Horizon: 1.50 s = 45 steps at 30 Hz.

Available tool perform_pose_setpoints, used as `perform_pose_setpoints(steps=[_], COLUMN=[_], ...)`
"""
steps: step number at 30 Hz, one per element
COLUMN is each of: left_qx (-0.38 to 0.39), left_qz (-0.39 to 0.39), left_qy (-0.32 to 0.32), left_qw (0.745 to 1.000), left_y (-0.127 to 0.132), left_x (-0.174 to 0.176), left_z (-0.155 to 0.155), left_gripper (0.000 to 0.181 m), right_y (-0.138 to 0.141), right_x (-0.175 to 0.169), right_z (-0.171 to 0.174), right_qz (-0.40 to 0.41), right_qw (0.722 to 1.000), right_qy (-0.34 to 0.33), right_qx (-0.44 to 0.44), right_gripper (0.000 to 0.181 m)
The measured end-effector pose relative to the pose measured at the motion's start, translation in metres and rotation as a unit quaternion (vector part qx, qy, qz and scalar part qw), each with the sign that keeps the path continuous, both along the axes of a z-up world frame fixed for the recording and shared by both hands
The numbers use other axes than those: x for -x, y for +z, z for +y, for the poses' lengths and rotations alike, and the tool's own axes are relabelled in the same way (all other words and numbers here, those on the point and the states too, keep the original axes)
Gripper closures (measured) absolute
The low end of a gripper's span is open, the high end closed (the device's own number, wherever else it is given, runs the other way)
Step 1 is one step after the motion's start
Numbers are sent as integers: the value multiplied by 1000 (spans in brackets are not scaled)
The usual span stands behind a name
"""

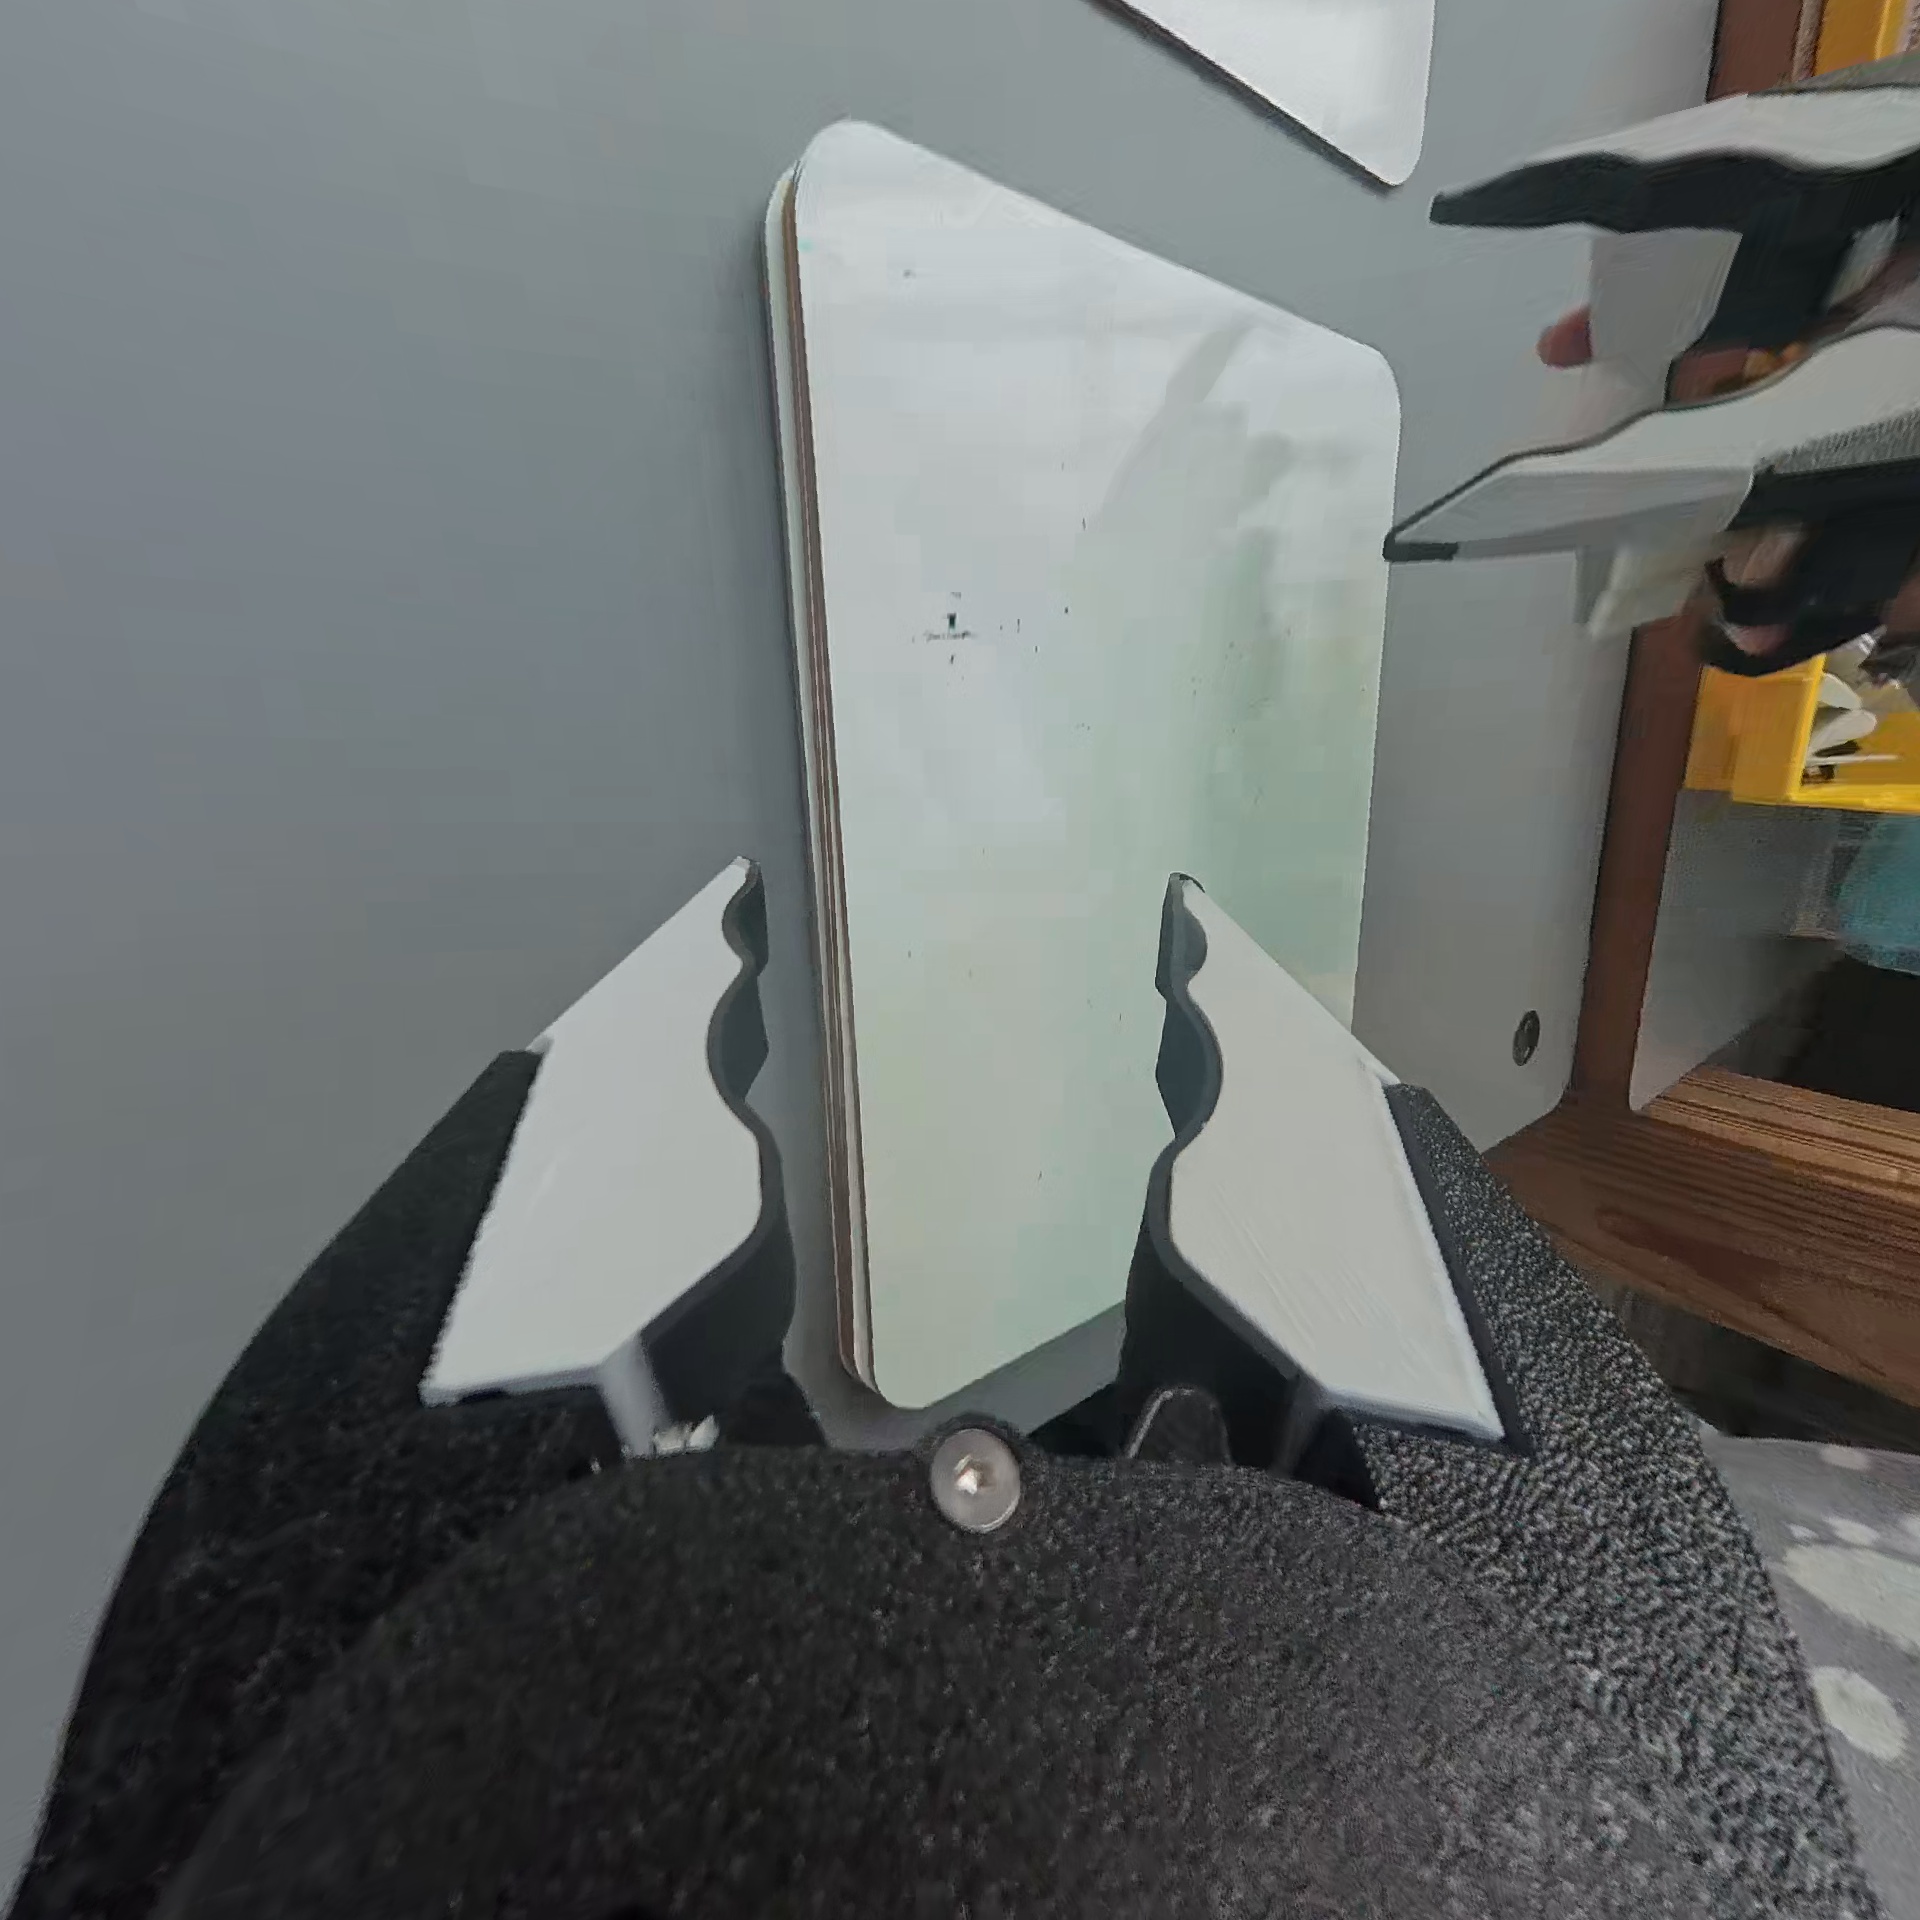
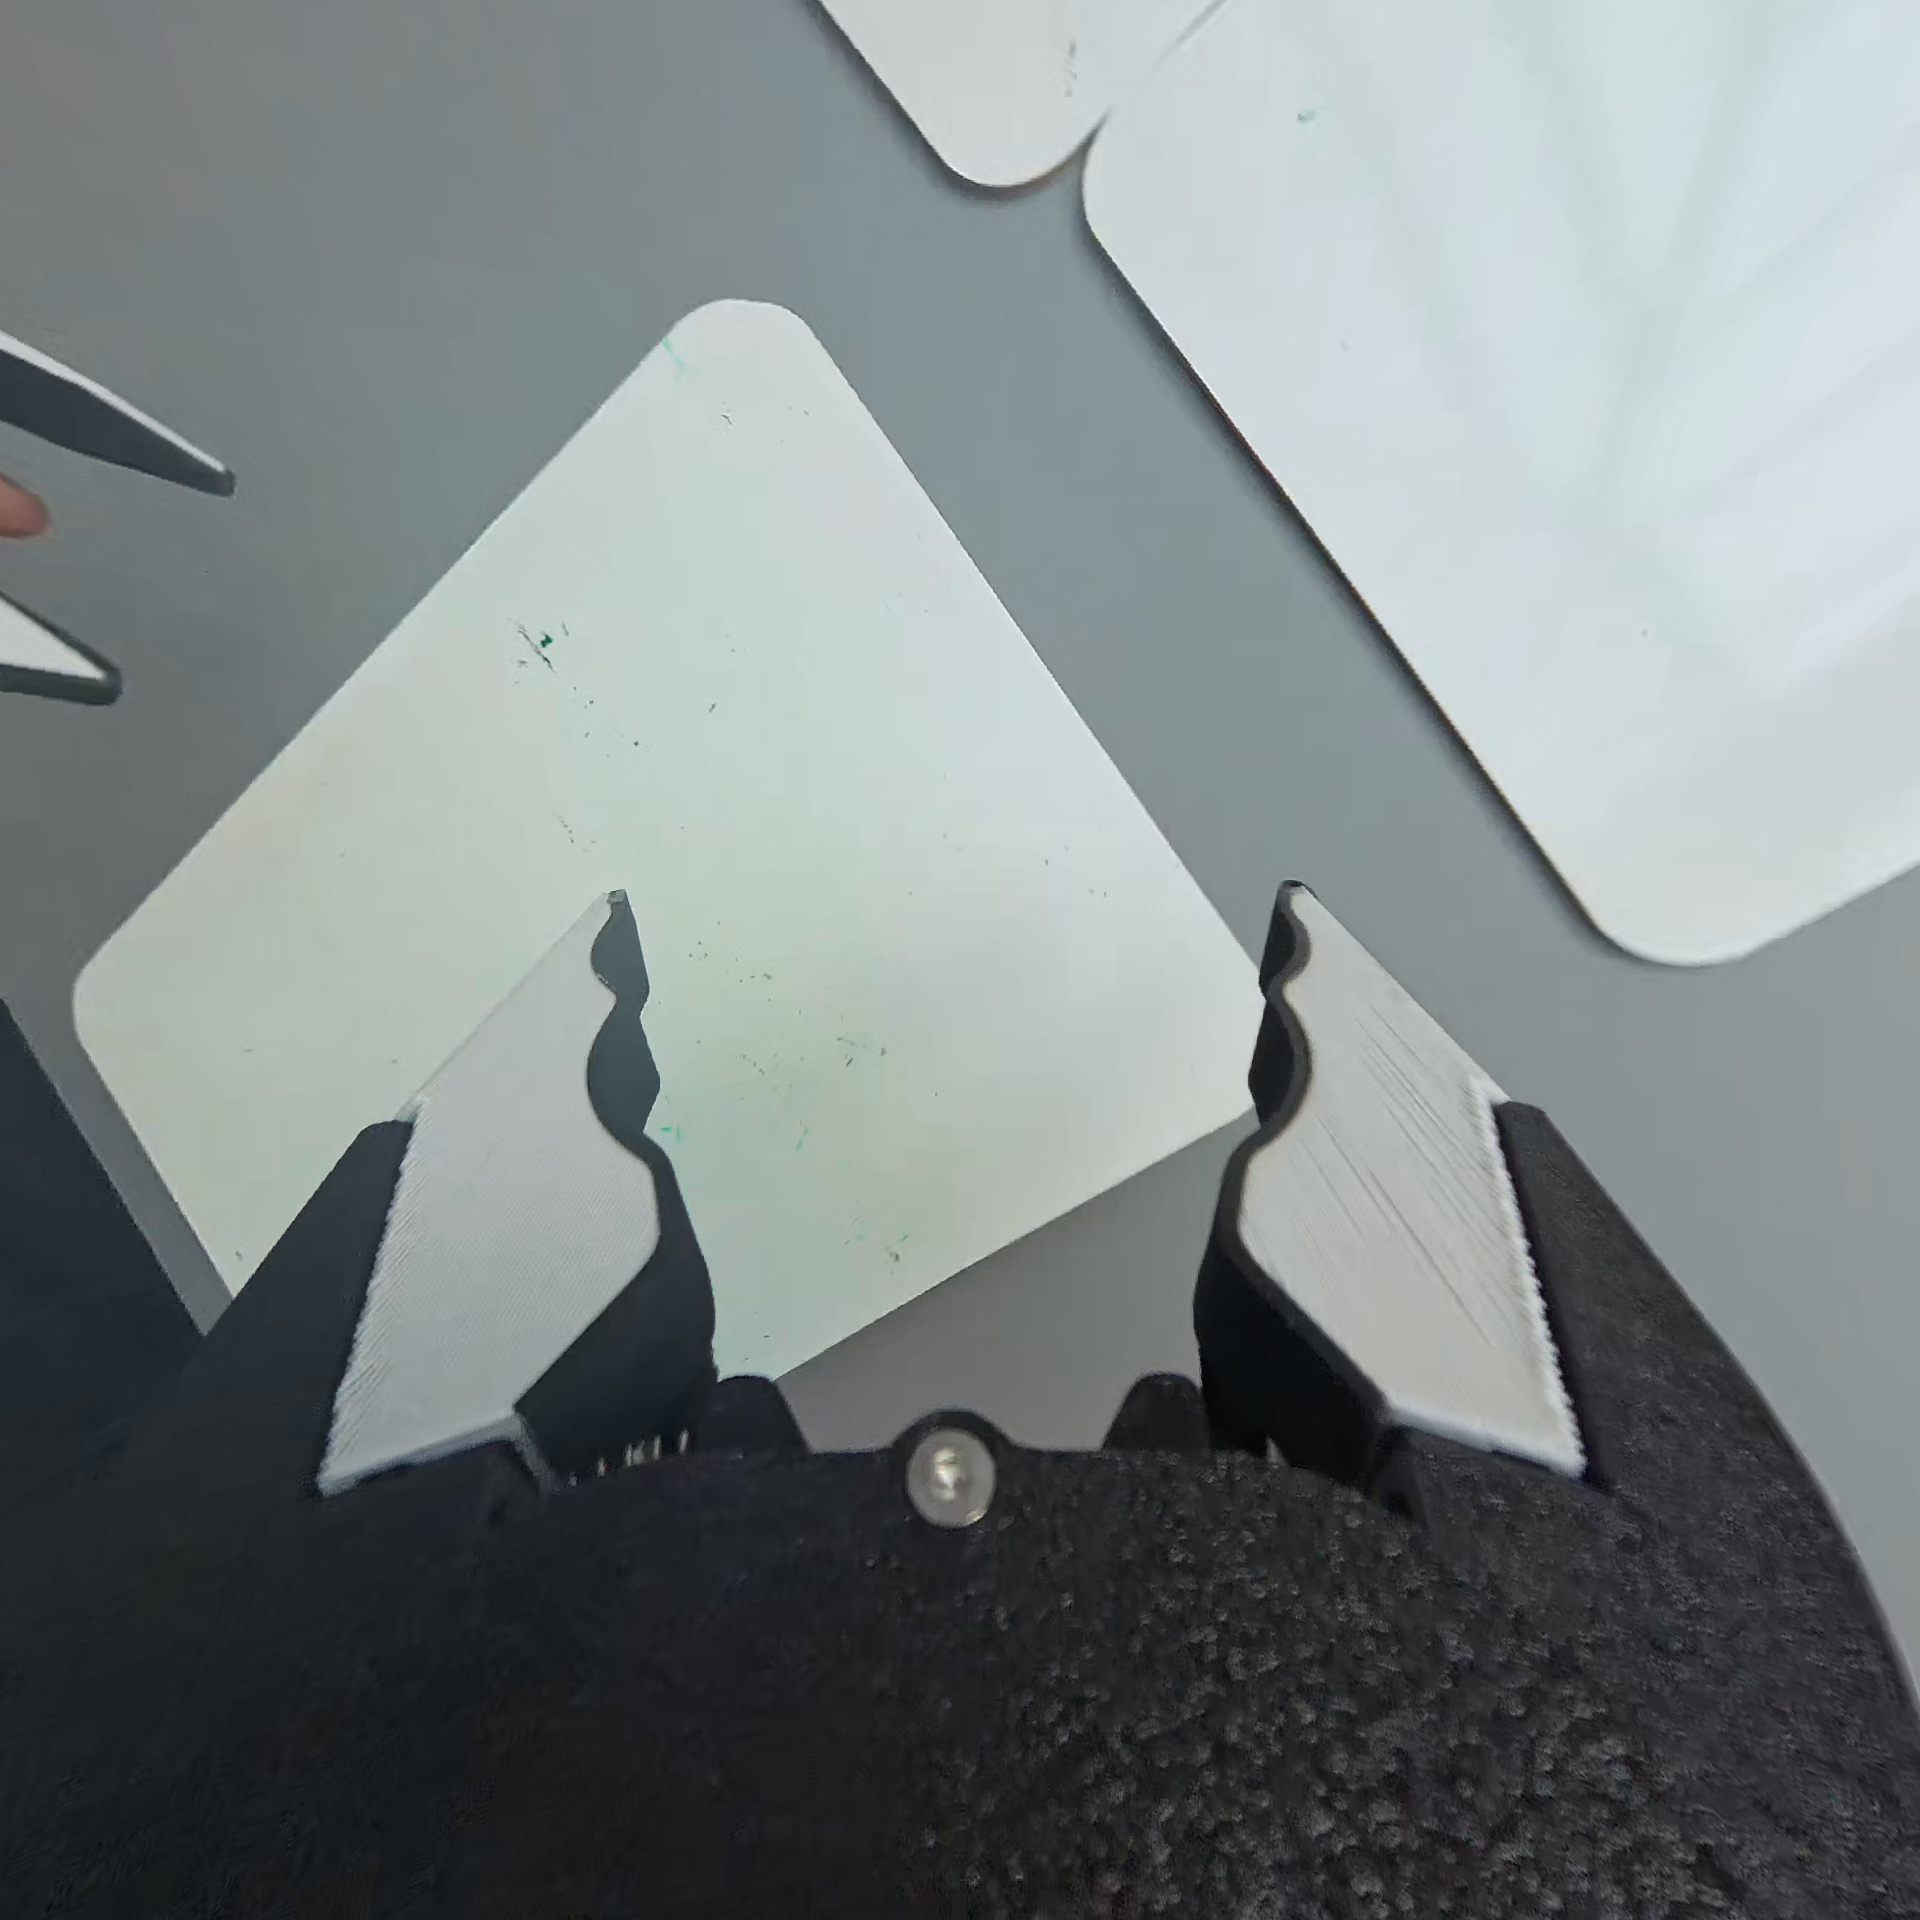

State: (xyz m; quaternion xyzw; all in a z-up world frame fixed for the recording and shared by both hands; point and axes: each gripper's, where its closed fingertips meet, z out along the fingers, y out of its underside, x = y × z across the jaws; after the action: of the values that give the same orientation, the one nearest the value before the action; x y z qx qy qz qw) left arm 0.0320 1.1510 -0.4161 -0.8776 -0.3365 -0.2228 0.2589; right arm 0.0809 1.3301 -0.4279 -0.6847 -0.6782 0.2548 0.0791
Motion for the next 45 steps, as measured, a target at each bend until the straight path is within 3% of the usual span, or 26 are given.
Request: perform_pose_setpoints(steps=[4,7,12,16,18,24,27,33,38,45], left_qx=[13,22,61,81,84,98,127,119,91,105], left_qz=[-32,-13,33,86,112,96,69,55,30,16], left_qy=[95,120,94,51,53,83,76,78,120,109], left_qw=[995,992,993,992,989,987,987,988,988,988], left_y=[-4,-12,-38,-57,-60,-53,-57,-55,-46,-50], left_x=[-57,-103,-164,-189,-188,-170,-168,-166,-153,-149], left_z=[-80,-113,-126,-116,-107,-86,-86,-90,-99,-100], left_gripper=[107,111,125,130,135,145,148,144,141,141], right_y=[-9,-23,-35,-38,-39,-48,-49,-48,-44,-46], right_x=[38,56,65,66,65,58,58,60,57,51], right_z=[-15,-25,-33,-37,-43,-47,-48,-49,-43,-45], right_qz=[-13,-28,-45,-57,-66,-81,-87,-91,-91,-92], right_qw=[985,969,961,964,963,947,944,945,951,954], right_qy=[170,243,273,259,261,308,315,311,294,285], right_qx=[-21,-27,-5,24,33,-29,-45,-39,-24,-10], right_gripper=[64,67,92,113,114,106,103,103,97,96])
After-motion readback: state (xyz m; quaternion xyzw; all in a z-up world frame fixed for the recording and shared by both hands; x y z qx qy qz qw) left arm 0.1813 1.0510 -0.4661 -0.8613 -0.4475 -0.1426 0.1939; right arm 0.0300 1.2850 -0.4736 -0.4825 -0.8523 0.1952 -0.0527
